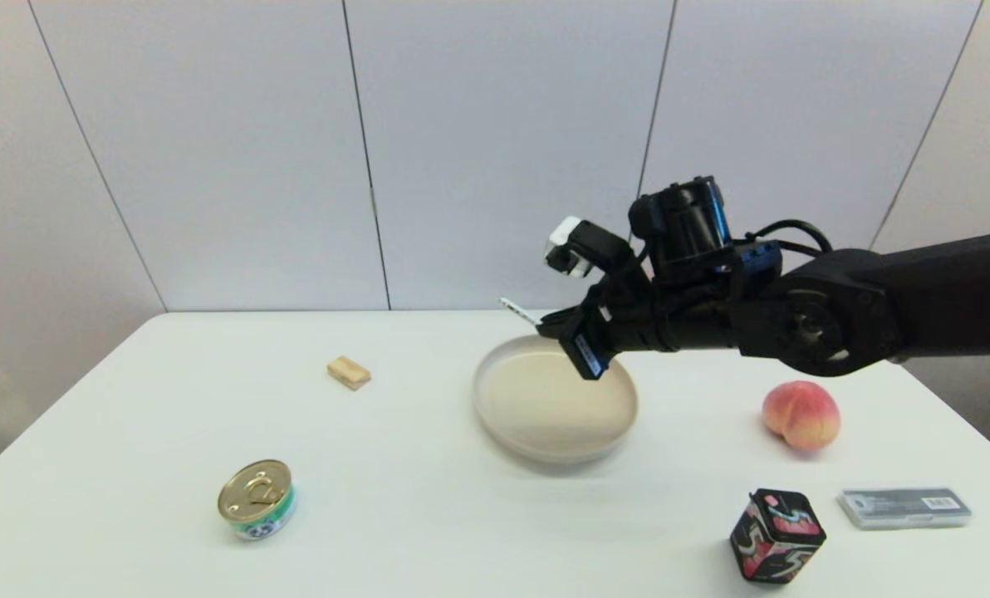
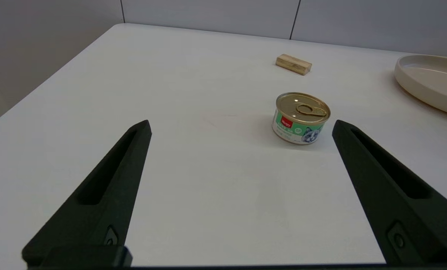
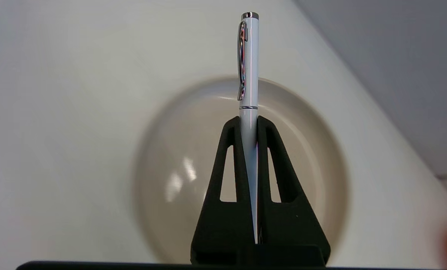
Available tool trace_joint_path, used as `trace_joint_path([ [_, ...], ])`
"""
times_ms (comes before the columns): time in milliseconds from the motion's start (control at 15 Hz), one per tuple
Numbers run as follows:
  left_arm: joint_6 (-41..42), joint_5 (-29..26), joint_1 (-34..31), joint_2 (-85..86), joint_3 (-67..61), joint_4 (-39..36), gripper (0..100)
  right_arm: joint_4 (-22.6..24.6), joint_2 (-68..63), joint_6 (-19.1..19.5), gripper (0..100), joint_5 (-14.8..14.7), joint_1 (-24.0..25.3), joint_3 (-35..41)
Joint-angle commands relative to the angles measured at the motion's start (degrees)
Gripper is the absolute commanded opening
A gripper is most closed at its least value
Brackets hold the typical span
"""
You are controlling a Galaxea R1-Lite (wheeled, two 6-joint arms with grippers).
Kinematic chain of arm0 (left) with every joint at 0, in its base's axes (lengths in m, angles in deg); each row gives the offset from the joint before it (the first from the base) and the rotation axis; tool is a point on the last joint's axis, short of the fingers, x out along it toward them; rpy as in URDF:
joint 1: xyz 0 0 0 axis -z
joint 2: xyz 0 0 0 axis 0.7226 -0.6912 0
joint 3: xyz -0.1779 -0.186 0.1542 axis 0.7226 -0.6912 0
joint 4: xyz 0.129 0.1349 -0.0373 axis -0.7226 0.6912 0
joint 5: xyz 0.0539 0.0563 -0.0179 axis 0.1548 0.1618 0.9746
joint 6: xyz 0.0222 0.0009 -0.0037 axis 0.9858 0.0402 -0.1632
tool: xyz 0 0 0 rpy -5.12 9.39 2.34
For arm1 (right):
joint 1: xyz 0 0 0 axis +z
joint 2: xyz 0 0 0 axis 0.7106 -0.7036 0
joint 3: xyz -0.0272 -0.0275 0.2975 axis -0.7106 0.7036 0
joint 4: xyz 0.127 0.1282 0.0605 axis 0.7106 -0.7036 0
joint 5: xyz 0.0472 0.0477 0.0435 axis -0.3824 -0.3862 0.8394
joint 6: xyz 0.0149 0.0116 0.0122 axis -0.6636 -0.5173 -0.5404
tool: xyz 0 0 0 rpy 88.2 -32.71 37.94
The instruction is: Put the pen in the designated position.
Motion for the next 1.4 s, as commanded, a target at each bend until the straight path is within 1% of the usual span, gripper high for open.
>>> trace_joint_path([
  [67,0.0,0.0,0.0,0.0,0.0,0.0,100,-1.3,-3.8,1.7,0,0.3,-8.4,-6.2],
  [200,0.0,0.0,0.0,0.0,0.0,0.0,100,-1.3,-6.8,2.2,0,0.4,-11.1,-10.4],
  [400,0.0,0.0,0.0,0.0,0.0,0.0,100,-1.4,-11.9,5.4,0,0.9,-13.7,-16.5],
  [467,0.0,0.0,0.0,0.0,0.0,0.0,100,-1.4,-13.6,6.2,0,2.1,-13.7,-18.5],
  [533,0.0,0.0,0.0,0.0,0.0,-0.2,100,-1.5,-15.4,7.7,0,4.1,-13.9,-20.5],
  [600,0.0,0.0,0.0,0.0,0.0,0.0,100,-1.8,-17.0,10.0,0,6.2,-14.0,-22.4],
  [667,0.0,0.0,0.0,0.0,0.0,0.0,100,-2.8,-18.6,13.2,0,8.4,-14.0,-24.2],
  [733,0.0,0.0,0.0,0.0,0.0,0.0,100,-3.9,-19.9,15.5,0,10.8,-14.1,-25.7],
  [933,0.0,0.0,0.0,0.0,0.0,0.0,100,-7.6,-24.0,20.1,0,18.0,-14.0,-31.2],
  [1000,0.0,0.0,0.0,0.0,0.0,0.0,100,-8.4,-24.9,21.5,0,19.6,-14.1,-32.6],
  [1133,0.0,0.0,0.0,0.0,0.0,0.0,100,-8.5,-27.2,24.0,0,21.6,-14.1,-34.8],
  [1200,0.0,0.0,0.0,0.0,0.0,0.0,100,-8.4,-28.3,24.9,0,21.7,-14.1,-35.3],
  [1400,0.0,0.0,0.0,0.0,0.0,0.0,100,-7.6,-30.8,25.2,0,21.7,-14.0,-35.9],
])
